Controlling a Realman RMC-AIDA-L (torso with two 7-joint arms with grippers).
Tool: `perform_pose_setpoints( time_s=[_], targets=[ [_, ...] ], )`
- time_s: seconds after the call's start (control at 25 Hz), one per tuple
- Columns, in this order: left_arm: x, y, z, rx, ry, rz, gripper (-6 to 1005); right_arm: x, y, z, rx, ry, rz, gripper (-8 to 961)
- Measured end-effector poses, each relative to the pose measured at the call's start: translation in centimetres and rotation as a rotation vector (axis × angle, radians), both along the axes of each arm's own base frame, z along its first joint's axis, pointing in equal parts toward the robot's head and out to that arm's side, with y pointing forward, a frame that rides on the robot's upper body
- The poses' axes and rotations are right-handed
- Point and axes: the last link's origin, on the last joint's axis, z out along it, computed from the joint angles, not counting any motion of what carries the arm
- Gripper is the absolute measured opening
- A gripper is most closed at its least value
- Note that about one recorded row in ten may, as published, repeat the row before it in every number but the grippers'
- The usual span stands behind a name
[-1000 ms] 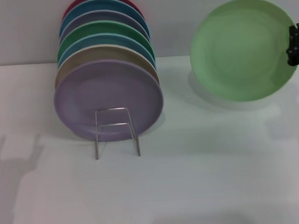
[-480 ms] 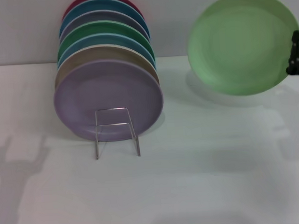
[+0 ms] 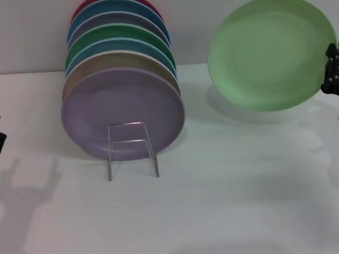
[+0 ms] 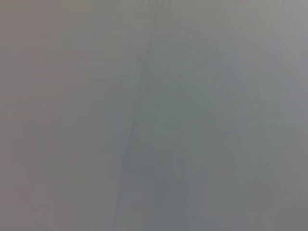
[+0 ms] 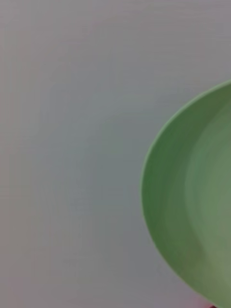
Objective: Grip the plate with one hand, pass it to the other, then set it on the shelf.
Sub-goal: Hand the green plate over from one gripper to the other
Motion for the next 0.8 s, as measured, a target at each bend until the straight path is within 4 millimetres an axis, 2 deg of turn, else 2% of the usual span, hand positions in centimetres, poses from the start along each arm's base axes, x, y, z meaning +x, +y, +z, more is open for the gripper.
perform_pose_setpoints(
  time_s=[0.44, 0.8],
  targets=[
    [1.3, -1.6, -1.1, -0.065, -0.018, -0.102, 863, 0.5, -4.6, -1.1, -0.014, 0.049, 0.105, 19],
    [2.5, -3.3, -2.8, -0.176, -0.020, -0.194, 863, -0.5, -8.3, -3.2, -0.096, 0.049, 0.224, 19]
  ],
)
